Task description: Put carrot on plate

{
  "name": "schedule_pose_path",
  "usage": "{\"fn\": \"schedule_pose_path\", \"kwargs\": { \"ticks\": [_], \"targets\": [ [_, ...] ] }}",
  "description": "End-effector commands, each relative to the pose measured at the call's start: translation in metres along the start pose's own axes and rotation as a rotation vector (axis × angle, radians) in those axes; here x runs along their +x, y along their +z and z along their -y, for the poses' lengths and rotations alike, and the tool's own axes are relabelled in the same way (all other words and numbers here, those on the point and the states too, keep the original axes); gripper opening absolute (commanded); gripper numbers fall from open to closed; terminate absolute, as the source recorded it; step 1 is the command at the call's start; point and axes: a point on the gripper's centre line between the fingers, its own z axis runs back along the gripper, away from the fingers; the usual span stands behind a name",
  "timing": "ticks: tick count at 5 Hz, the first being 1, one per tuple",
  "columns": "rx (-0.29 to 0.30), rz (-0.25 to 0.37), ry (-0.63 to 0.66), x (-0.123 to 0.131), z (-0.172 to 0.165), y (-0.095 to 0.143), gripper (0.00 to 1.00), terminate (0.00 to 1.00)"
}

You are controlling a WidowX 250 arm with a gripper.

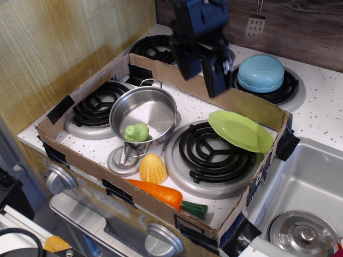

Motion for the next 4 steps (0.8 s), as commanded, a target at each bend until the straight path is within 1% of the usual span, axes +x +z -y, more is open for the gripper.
{"fn": "schedule_pose_path", "kwargs": {
  "ticks": [1, 2, 3, 4],
  "targets": [
    [0.026, -0.004, -0.281, -0.025, 0.023, -0.013, 1.00, 0.00],
    [0.017, -0.065, -0.338, -0.033, 0.025, -0.026, 1.00, 0.00],
    [0.061, -0.108, -0.377, -0.047, 0.034, -0.036, 1.00, 0.00],
    [0.074, -0.150, -0.436, -0.059, 0.038, -0.042, 1.00, 0.00]
  ]
}}
